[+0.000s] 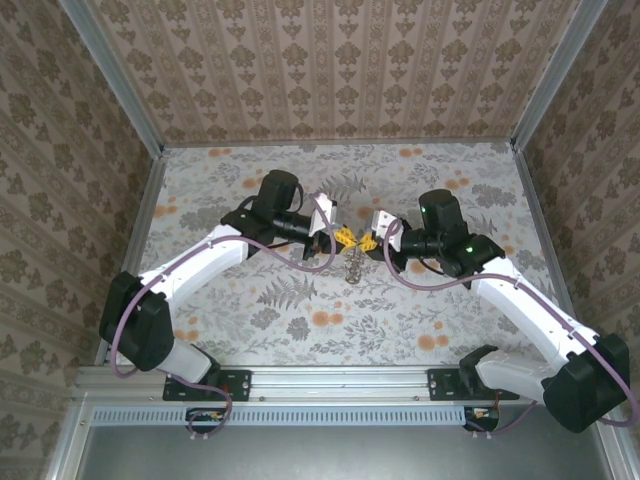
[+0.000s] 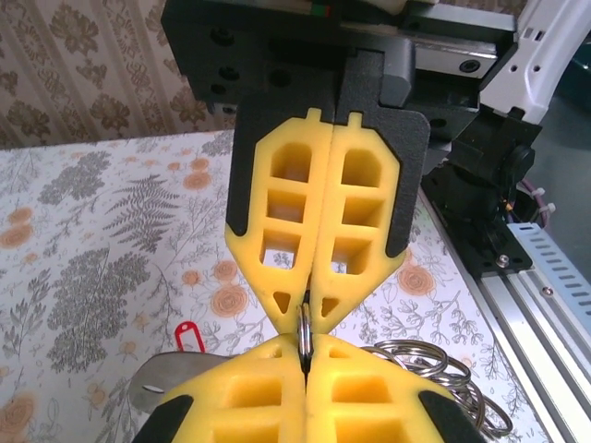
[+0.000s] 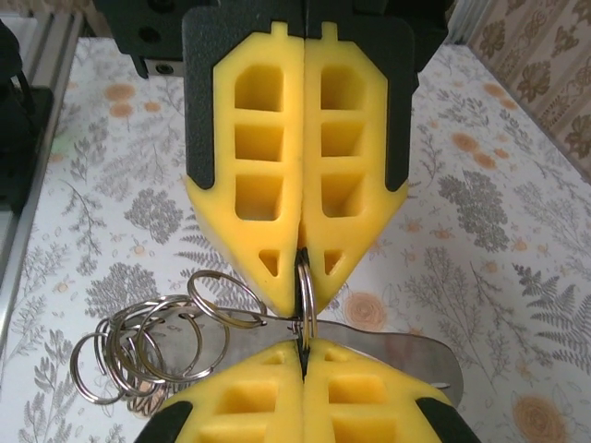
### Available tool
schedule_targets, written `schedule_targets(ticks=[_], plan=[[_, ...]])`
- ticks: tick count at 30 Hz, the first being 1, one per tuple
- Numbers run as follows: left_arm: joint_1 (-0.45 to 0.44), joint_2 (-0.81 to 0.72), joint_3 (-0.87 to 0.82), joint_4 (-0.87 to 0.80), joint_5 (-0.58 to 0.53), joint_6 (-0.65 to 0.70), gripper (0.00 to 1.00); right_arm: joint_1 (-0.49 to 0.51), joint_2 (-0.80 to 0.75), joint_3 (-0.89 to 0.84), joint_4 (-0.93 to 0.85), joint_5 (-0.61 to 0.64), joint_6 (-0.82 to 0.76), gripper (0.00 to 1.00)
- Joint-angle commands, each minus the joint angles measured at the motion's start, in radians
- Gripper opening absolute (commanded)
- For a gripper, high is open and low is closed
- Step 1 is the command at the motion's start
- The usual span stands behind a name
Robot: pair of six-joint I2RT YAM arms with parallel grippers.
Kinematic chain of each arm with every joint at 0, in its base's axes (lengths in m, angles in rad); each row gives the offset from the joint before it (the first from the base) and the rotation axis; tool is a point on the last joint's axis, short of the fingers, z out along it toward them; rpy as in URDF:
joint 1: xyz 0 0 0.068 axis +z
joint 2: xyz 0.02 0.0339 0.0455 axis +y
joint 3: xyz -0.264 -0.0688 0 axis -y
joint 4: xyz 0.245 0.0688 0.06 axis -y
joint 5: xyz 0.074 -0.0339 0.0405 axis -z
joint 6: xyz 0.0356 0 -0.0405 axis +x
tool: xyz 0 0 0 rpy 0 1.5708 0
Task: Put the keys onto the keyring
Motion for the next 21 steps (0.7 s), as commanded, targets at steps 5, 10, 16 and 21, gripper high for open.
schedule_targets(ticks=[5, 10, 16, 21], plan=[[0.015, -0.041, -0.072, 0.260, 0.163, -0.128, 0.00, -0.032, -0.062, -0.097, 0.268, -0.173, 0.153, 0.19], [0.018, -0.042, -0.087, 0.363, 0.202, -0.186, 0.00, -0.035, -0.052, -0.126, 0.354, -0.180, 0.212, 0.21], [0.030, -0.039, -0.121, 0.560, 0.209, -0.317, 0.00, -0.034, -0.040, -0.127, 0.362, -0.163, 0.212, 0.21], [0.030, -0.033, -0.116, 0.561, 0.223, -0.322, 0.00, -0.034, -0.041, -0.126, 0.371, -0.170, 0.210, 0.21]])
